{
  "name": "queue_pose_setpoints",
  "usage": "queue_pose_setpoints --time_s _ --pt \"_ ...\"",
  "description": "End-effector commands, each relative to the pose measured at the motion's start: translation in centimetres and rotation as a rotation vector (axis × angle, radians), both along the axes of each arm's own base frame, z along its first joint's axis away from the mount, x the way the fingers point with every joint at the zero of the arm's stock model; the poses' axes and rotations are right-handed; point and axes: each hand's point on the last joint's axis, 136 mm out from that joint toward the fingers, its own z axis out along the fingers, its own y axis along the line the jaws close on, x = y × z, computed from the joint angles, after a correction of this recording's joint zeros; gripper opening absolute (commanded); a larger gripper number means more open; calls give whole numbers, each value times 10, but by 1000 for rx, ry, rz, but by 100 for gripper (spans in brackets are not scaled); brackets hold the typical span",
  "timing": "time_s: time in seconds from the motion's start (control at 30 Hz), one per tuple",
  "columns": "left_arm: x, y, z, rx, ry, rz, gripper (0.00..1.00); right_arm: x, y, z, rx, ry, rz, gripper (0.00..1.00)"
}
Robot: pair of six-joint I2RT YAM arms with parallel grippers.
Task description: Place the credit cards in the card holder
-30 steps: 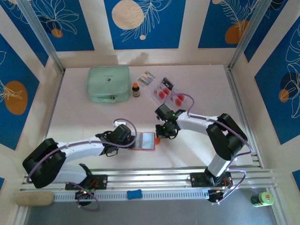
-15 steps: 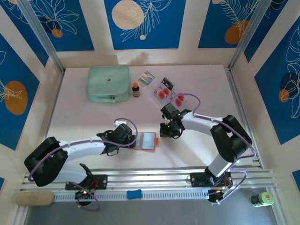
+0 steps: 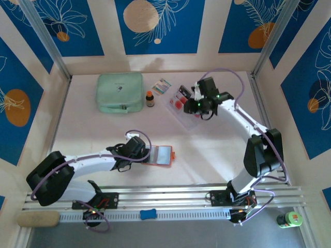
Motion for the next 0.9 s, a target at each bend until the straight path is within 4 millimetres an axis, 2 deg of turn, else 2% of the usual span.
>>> queue_pose_setpoints --time_s 0.0,0.17,0.3,0.7,0.87 --pt "-7 7 -4 -6 22 20 100 -1 -7 -19 -82 73 52 32" --pt "-9 10 -6 -6 26 28 100 19 -19 -20 -175 43 26 32" --pt "-10 11 -6 -5 23 29 100 27 -28 -24 -249 28 19 32" --pt "-9 9 -6 -9 23 26 100 30 -32 -52 -446 35 72 29" --pt "-8 9 -5 -10 20 28 100 29 -29 -59 -476 44 89 26"
